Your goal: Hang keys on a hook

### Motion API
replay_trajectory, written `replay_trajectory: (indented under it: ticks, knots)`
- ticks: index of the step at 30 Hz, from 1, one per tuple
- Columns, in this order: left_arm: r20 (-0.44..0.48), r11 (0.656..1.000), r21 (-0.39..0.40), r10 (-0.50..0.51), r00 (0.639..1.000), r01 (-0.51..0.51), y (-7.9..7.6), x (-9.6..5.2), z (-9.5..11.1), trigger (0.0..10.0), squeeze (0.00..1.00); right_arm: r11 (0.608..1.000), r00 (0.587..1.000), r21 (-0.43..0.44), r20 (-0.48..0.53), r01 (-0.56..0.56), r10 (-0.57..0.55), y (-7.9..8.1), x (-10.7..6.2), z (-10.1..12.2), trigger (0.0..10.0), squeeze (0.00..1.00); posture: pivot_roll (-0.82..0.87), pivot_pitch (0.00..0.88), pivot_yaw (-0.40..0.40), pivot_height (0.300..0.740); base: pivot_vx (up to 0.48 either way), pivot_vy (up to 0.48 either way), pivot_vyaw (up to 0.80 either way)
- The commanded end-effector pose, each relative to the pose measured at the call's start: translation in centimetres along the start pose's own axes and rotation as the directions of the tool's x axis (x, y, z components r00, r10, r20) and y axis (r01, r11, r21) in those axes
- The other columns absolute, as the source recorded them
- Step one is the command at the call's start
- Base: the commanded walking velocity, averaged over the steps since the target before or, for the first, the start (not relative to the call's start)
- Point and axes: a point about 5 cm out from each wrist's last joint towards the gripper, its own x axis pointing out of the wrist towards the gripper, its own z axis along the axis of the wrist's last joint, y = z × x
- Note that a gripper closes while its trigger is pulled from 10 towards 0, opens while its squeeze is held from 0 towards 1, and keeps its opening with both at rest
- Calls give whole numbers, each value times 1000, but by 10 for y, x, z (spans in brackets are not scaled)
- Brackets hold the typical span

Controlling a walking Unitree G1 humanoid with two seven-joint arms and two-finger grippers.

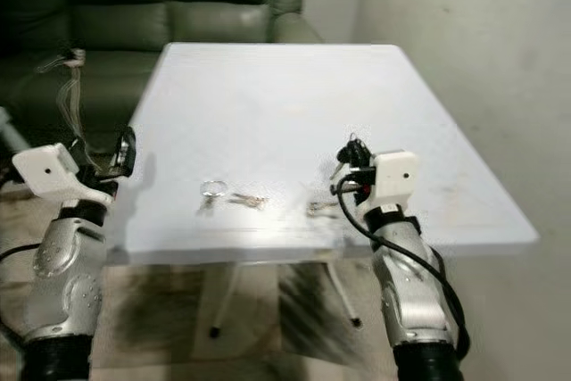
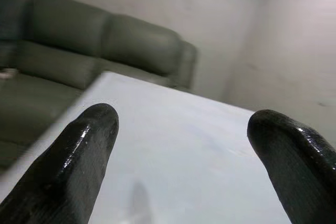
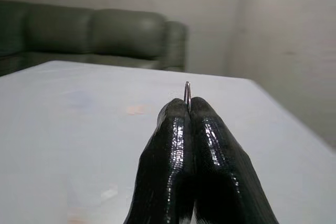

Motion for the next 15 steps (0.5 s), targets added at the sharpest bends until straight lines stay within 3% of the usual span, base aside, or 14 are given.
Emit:
replay_trajectory:
  ticks: [1, 15]
  knots:
    - [-2, 999, 16, 28, 1000, -28, 6, 0, 2, 10000, 0, 1000, 1000, 3, 20, -10, 10, 2, 2, 4, 10000, 0, 8, 0, -39, 740, 0, 0, -744]
    - [-15, 999, 10, 52, 999, -52, 6, 0, -2, 10000, 0, 1000, 1000, -2, 17, -16, 16, 2, 2, 3, 10000, 0, 10, 0, -45, 740, 0, 0, -742]
